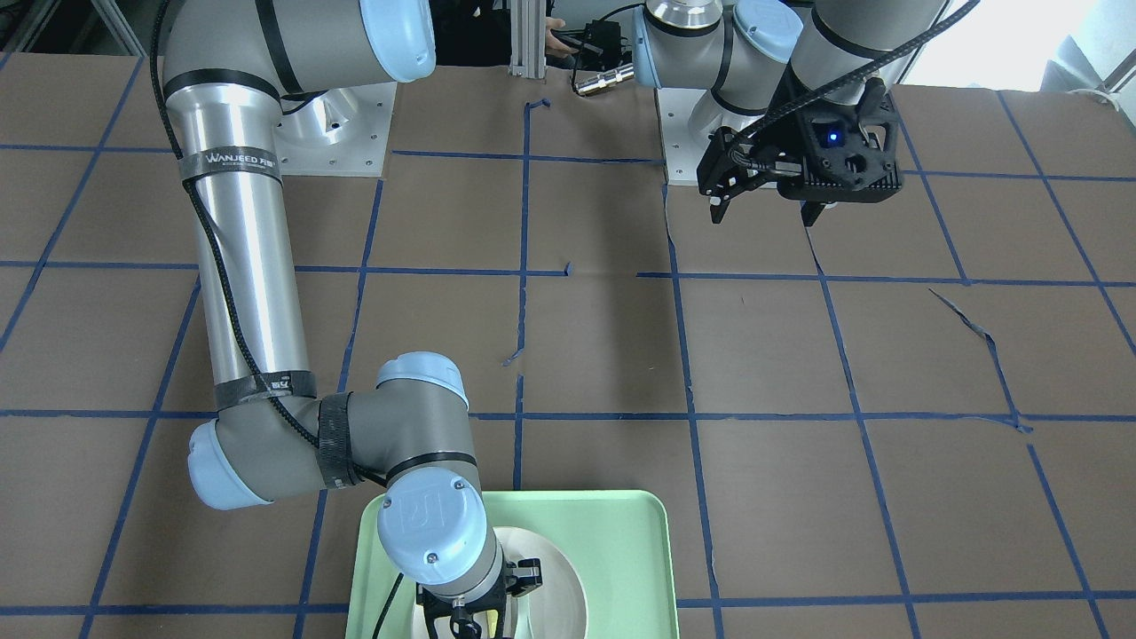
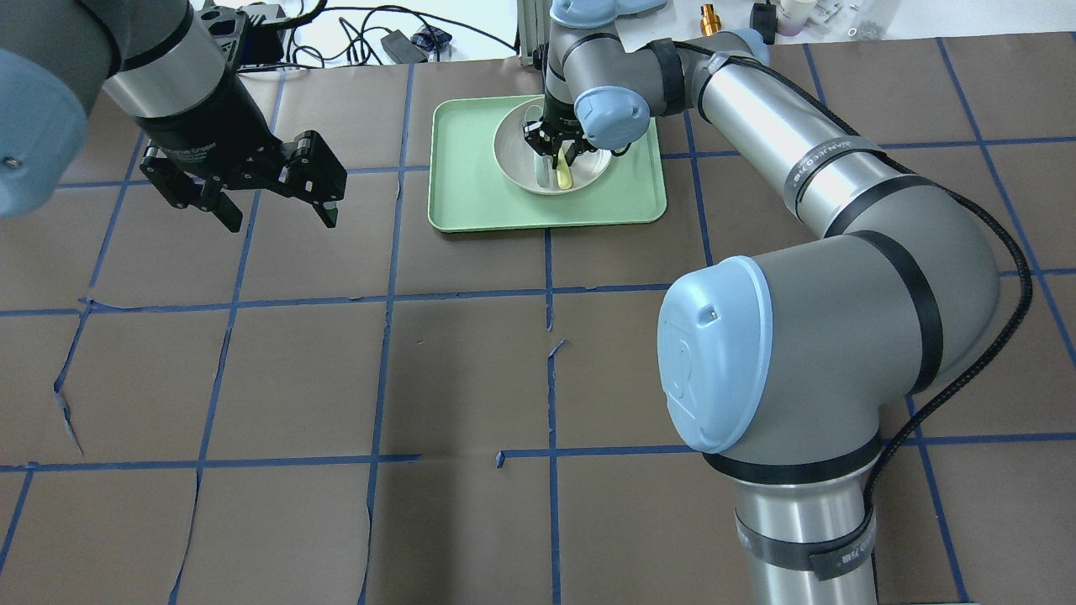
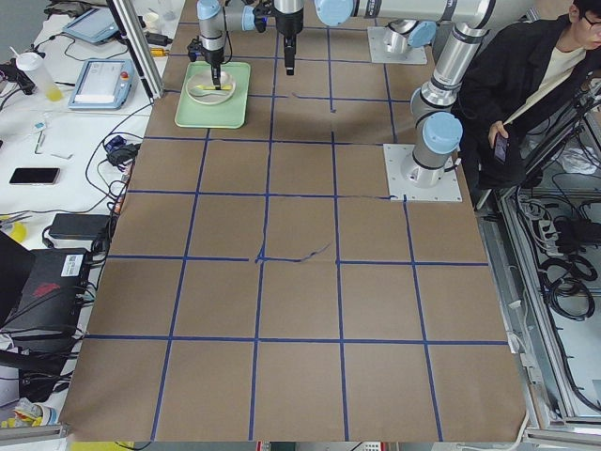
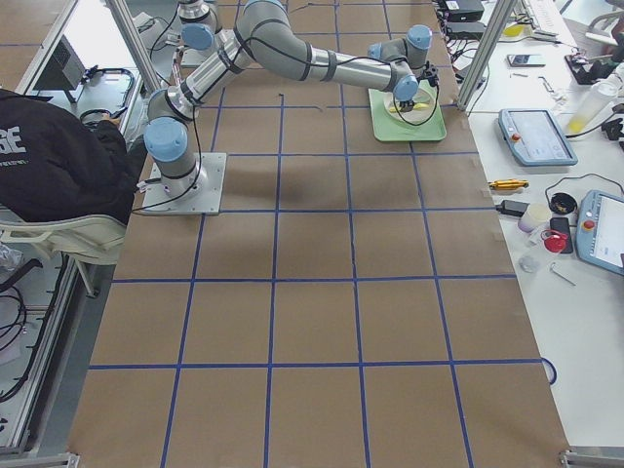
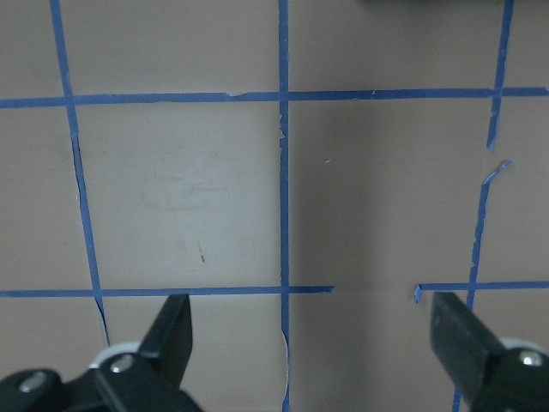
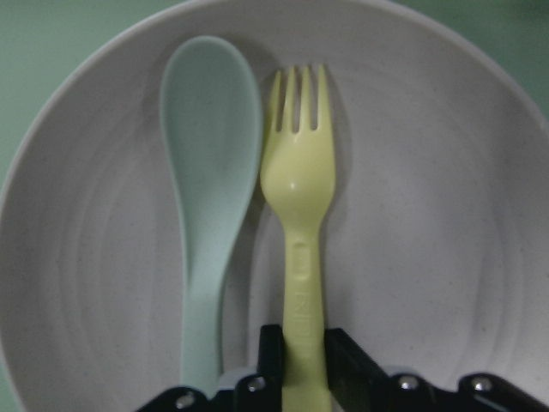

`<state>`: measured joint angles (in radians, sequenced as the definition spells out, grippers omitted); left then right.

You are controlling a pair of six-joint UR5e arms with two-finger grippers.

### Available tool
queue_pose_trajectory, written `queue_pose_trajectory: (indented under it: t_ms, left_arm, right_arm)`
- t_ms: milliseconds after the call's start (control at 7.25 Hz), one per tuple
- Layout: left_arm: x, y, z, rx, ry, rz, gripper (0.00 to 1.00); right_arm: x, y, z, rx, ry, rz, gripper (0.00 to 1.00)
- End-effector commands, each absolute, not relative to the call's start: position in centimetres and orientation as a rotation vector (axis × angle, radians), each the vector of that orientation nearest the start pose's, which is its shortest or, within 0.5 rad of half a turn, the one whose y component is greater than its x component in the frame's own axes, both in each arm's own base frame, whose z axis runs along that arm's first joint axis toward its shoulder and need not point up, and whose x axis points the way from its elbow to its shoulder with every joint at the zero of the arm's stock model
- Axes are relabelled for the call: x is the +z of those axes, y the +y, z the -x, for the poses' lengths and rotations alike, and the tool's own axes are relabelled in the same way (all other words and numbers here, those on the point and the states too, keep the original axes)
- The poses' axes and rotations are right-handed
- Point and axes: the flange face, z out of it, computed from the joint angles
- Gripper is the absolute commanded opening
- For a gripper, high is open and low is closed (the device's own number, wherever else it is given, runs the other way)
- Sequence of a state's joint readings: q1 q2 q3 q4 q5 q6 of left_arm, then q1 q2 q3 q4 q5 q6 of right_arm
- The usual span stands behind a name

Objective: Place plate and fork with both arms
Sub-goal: 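Grasp the yellow fork with the right gripper and lift it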

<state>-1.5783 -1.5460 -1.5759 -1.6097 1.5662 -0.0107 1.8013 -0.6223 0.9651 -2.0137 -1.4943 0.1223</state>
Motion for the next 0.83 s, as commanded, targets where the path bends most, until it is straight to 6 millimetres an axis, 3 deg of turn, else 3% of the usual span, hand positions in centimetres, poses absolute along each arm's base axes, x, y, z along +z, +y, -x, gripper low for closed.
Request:
queue_pose_trajectory:
  t_ms: [0,276,552,690]
  left_arm:
    - [49.5,-47.9,13.7,0.027,3.146,0.007,1.0]
    - [49.6,-47.9,13.7,0.019,3.146,0.007,1.0]
    - [49.6,-48.0,13.6,0.019,3.146,0.01,1.0]
    - [49.5,-48.1,13.6,0.019,3.146,0.01,1.0]
  right_arm:
    - [20.9,-76.9,-32.5,-0.164,3.037,0.175,0.16]
    - [24.3,-76.9,-30.4,-0.209,3.045,0.157,0.16]
    - [23.8,-78.2,-22.6,-0.174,3.065,0.032,0.17]
    - [22.8,-78.6,-20.3,-0.151,3.074,-0.007,0.17]
